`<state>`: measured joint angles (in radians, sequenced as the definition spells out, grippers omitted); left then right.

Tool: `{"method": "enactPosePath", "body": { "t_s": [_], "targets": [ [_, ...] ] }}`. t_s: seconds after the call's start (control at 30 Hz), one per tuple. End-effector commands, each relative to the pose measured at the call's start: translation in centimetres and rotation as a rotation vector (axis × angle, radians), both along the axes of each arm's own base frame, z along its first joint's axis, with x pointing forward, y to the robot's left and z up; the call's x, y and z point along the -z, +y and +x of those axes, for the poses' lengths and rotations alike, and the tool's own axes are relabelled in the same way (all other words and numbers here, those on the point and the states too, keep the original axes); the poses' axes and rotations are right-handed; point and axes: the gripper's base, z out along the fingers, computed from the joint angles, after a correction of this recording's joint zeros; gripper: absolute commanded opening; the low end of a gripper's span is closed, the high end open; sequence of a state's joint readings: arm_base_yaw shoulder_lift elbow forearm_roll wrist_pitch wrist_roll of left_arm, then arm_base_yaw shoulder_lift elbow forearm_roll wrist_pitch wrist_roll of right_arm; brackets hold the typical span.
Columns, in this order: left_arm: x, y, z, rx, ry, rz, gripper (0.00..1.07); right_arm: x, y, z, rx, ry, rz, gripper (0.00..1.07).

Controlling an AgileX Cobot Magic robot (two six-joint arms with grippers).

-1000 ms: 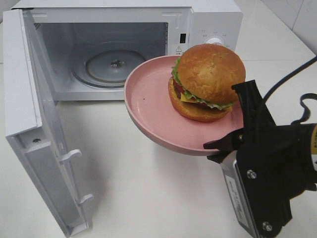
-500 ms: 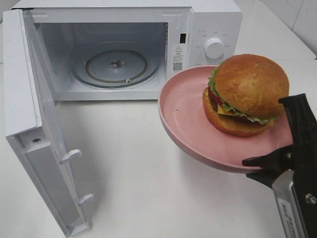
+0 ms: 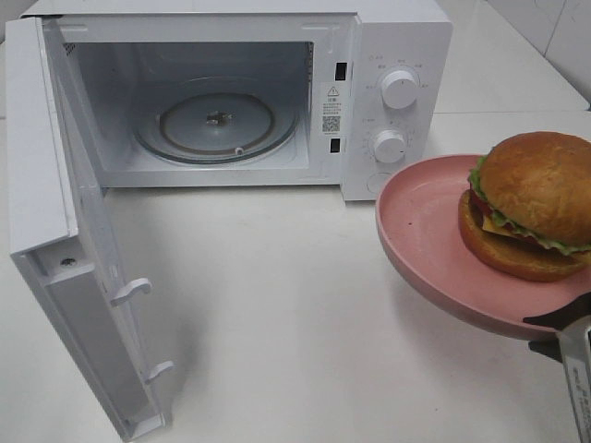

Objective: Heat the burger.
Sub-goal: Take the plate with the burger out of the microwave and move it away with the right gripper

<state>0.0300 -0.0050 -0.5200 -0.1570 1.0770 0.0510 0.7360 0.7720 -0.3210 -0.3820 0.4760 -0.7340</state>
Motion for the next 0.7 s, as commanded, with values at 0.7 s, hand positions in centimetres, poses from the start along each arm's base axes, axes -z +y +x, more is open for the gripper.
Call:
{"method": "enactPosePath", "body": {
  "t_s": [0.7],
  "targets": [
    [0.0,0.0,-0.2,-0.001,-0.02,-0.003,1.0,-0.2,-2.9,1.1,0.561,-0.035,0.003,0.0]
  ]
}}
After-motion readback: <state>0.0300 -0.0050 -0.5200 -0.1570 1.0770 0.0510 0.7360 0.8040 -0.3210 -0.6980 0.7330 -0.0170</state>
